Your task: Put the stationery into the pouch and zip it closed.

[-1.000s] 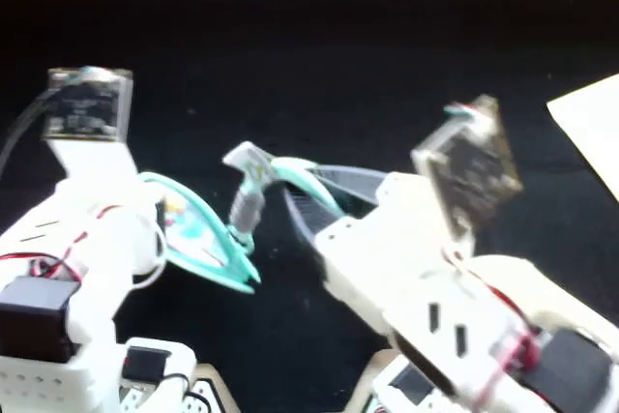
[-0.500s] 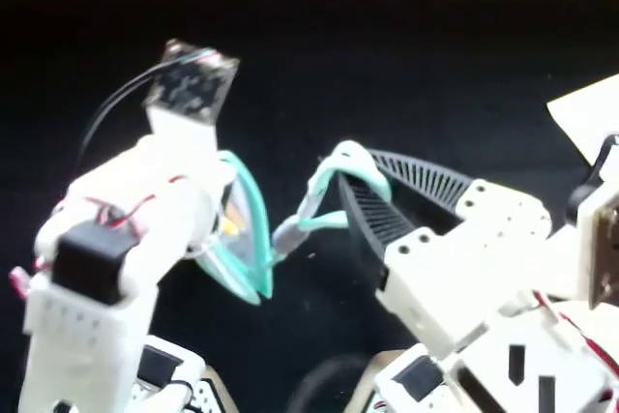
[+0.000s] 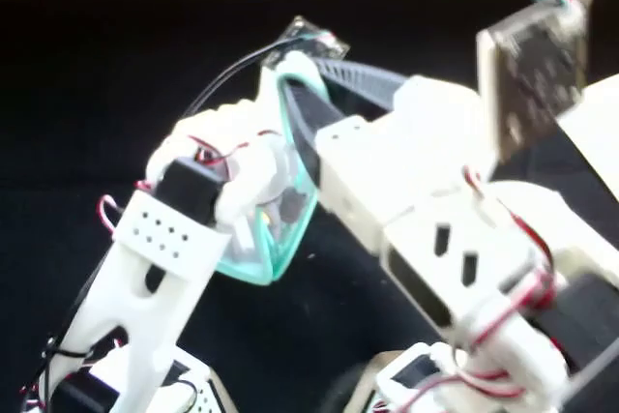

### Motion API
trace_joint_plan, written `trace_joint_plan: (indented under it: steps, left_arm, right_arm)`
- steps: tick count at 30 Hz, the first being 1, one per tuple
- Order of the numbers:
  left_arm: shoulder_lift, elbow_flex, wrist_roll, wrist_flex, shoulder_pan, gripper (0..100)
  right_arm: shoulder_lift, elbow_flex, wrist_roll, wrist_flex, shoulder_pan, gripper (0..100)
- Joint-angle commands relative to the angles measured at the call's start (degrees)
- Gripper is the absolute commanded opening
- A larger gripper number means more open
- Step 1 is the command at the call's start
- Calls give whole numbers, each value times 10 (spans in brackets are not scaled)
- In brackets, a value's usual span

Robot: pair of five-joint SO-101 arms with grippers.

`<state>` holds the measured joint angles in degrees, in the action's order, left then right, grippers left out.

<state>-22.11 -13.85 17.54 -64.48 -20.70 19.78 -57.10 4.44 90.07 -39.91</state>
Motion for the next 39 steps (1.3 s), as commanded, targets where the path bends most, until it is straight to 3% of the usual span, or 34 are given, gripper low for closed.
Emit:
trace_joint_plan:
  steps: [1,6,21,32,39]
  left_arm:
    - [34,17,4,4,39,59]
    - [38,53,4,-20,73,175]
    - [34,258,4,-92,215,178]
    - [34,327,4,-135,251,180]
    - [33,435,8,-282,279,181]
  right_arm:
    - [-61,-113,-36,-6,7,6]
    - [-157,-225,-66,-9,8,6]
    - [-327,-386,-69,-20,16,6]
    - [-363,-393,-70,-55,-28,6]
    - [-369,-393,-69,-75,-28,6]
